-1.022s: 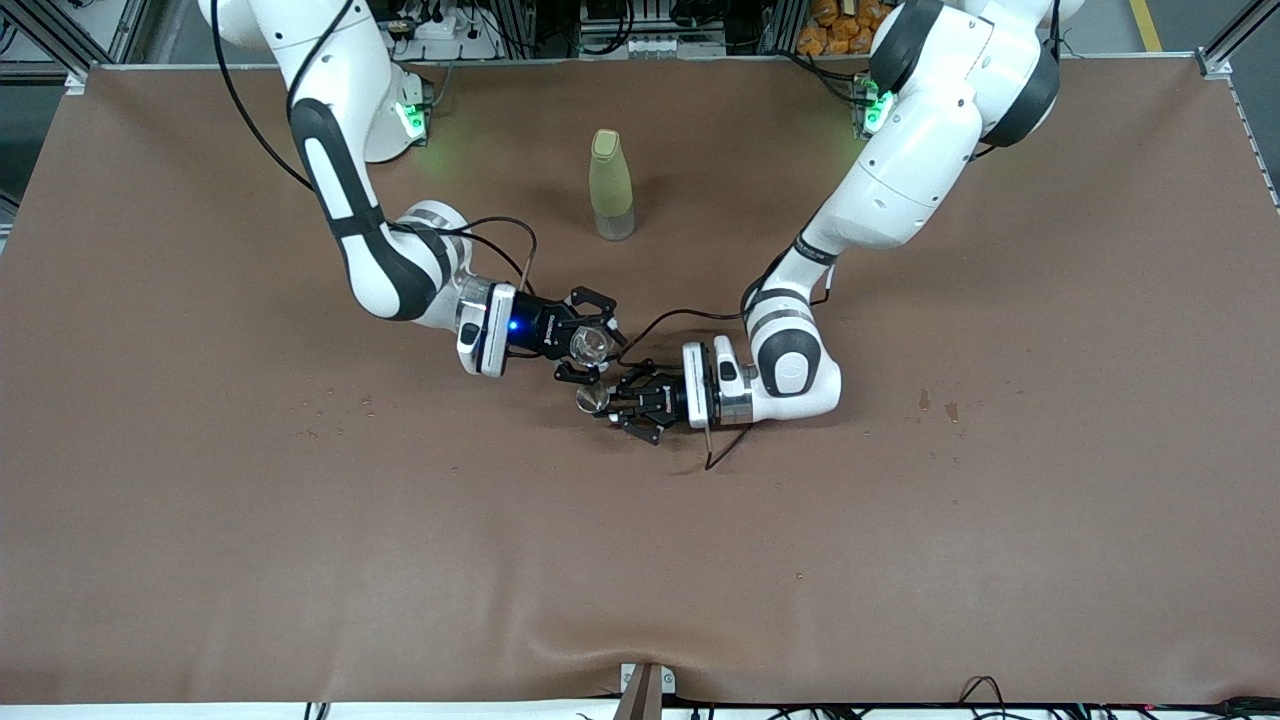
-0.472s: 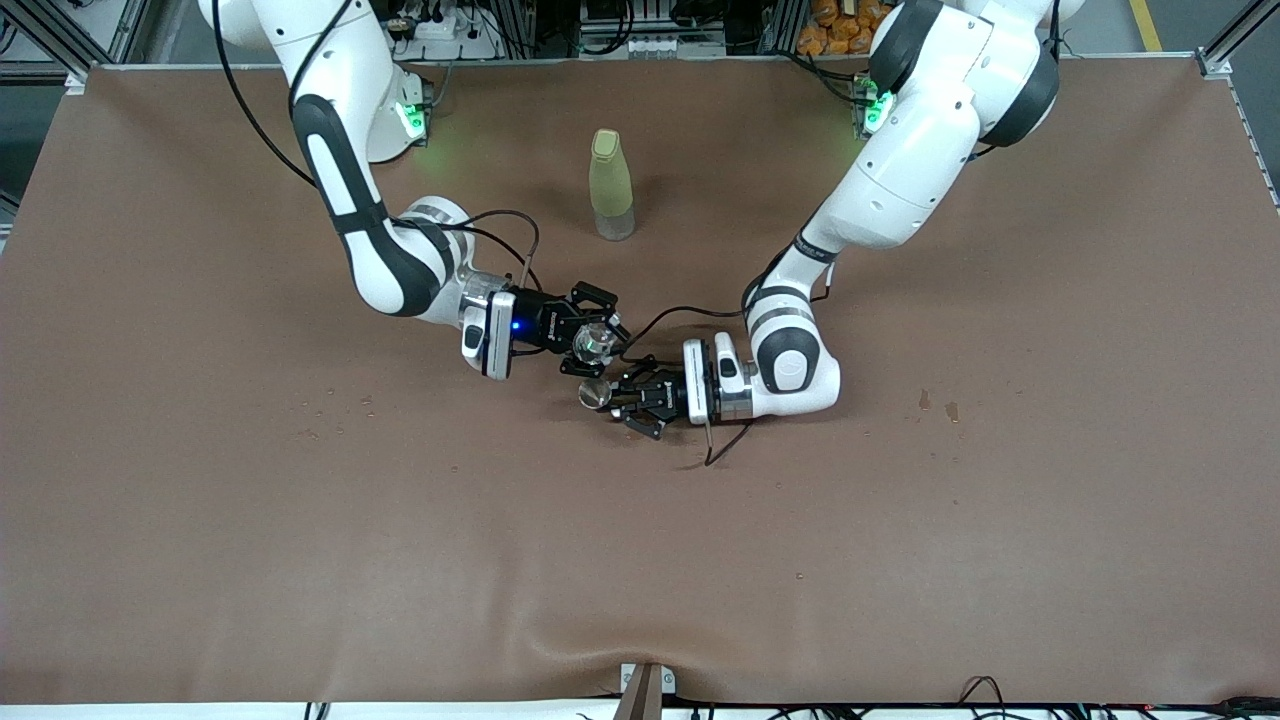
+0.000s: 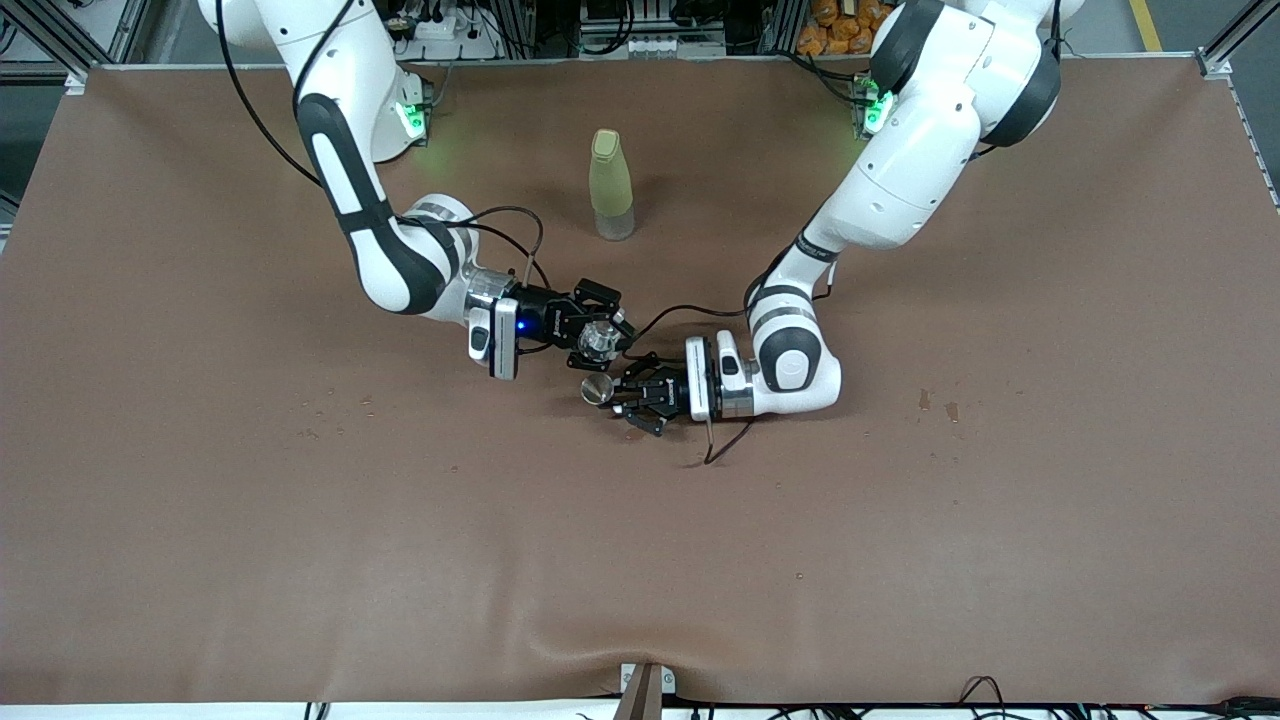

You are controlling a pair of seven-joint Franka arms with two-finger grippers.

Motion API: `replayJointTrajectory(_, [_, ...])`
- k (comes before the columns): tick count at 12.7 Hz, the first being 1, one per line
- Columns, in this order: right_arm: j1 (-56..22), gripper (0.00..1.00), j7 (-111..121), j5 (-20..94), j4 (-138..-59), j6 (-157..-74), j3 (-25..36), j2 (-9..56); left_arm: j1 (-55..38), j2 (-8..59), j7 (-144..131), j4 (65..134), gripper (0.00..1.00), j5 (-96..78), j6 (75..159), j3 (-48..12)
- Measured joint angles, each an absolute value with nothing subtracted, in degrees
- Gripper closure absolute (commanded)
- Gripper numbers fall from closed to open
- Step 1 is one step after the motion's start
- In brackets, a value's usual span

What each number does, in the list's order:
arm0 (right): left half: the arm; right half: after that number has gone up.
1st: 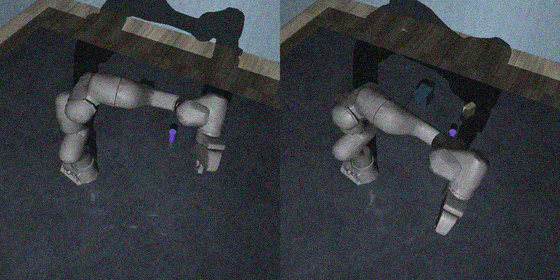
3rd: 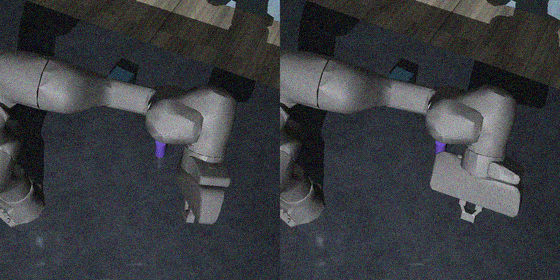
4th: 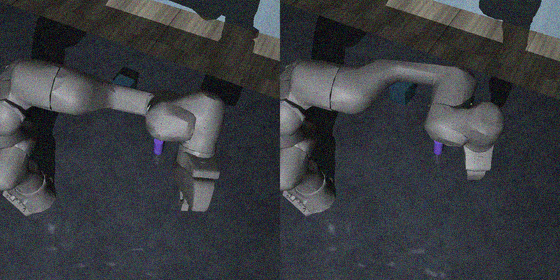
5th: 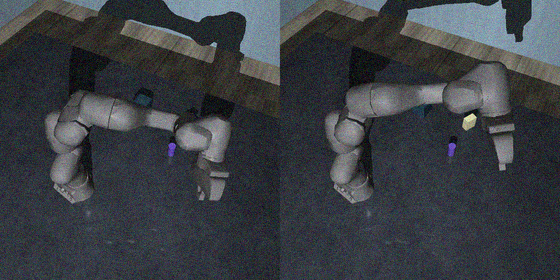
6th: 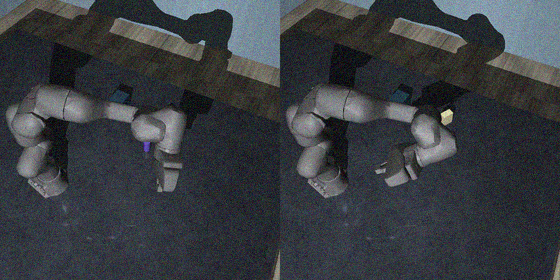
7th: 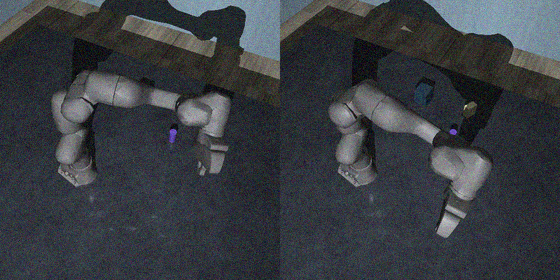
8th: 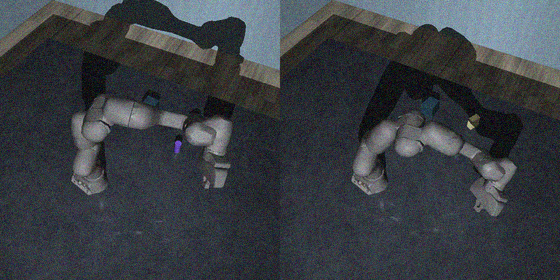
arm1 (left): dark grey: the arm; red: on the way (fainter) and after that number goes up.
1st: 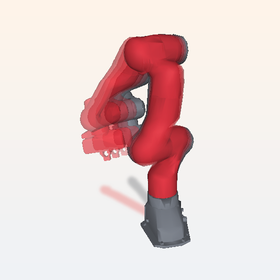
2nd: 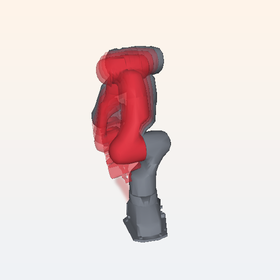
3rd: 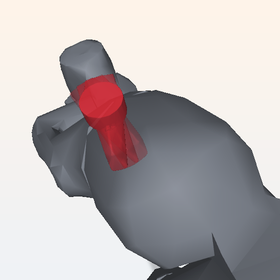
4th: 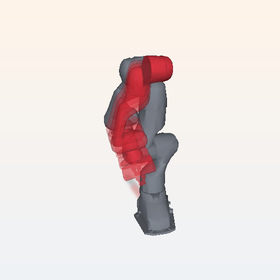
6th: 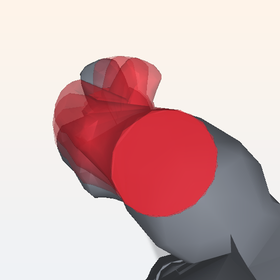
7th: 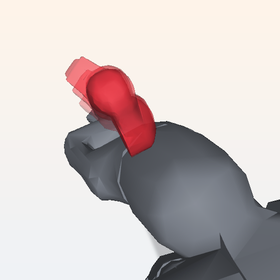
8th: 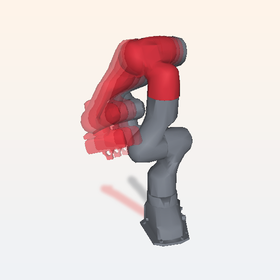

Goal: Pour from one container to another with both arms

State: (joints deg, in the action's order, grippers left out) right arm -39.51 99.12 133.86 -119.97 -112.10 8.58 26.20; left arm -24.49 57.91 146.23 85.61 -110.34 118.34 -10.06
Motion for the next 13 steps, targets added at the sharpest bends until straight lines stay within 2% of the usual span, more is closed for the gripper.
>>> replayJointTrajectory(13, [-39.53,1.00,81.28,133.86,-120.01,-112.08,7.55,26.06,-24.05,56.90,146.22,87.36,1.00,-110.34,117.93,-10.09])
